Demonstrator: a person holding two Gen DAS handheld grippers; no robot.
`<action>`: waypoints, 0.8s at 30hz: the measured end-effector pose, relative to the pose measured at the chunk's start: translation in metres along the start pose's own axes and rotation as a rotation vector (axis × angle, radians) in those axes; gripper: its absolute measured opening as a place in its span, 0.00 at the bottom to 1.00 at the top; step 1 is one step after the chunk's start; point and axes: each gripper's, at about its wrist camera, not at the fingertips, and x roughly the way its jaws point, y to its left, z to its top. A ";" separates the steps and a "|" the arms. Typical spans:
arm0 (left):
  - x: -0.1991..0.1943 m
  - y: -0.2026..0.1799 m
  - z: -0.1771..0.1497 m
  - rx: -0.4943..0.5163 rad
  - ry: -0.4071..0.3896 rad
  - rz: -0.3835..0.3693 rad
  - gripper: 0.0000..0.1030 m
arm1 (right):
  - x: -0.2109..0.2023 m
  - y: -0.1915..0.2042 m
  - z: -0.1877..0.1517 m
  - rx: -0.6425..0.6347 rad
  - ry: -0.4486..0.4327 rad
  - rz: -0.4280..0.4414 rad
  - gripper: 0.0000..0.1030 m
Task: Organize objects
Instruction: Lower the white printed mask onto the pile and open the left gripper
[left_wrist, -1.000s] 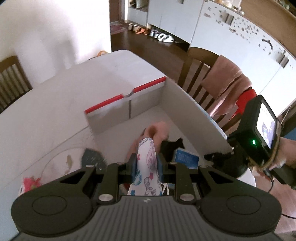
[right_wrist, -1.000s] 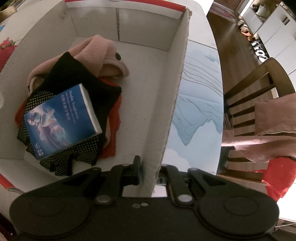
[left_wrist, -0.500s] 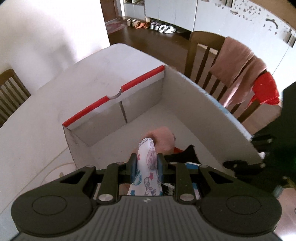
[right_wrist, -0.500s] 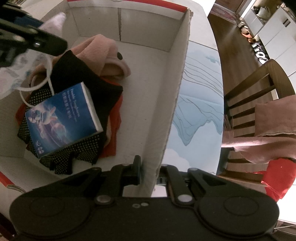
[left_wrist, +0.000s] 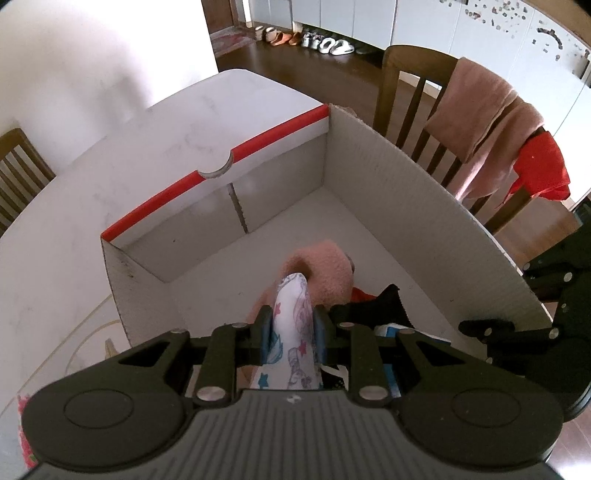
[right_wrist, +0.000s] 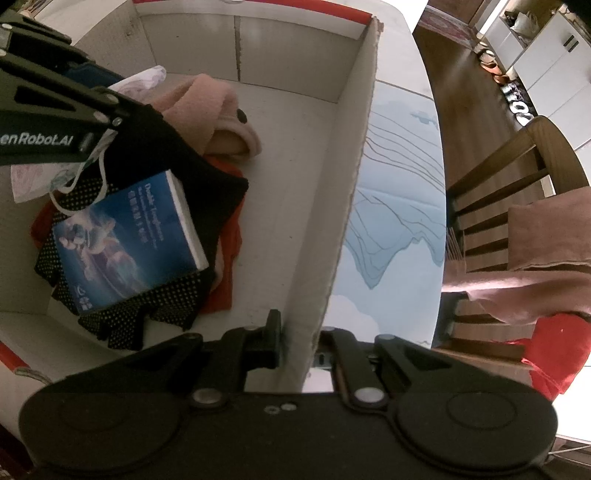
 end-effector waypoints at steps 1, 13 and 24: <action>-0.001 0.000 0.000 0.003 -0.004 0.002 0.23 | 0.000 0.000 0.000 0.000 0.000 0.000 0.07; -0.024 0.005 -0.009 -0.029 -0.038 -0.022 0.61 | 0.000 0.002 -0.001 -0.010 0.002 -0.008 0.08; -0.060 0.023 -0.023 -0.088 -0.069 -0.037 0.61 | 0.001 0.003 -0.002 -0.015 0.006 -0.013 0.08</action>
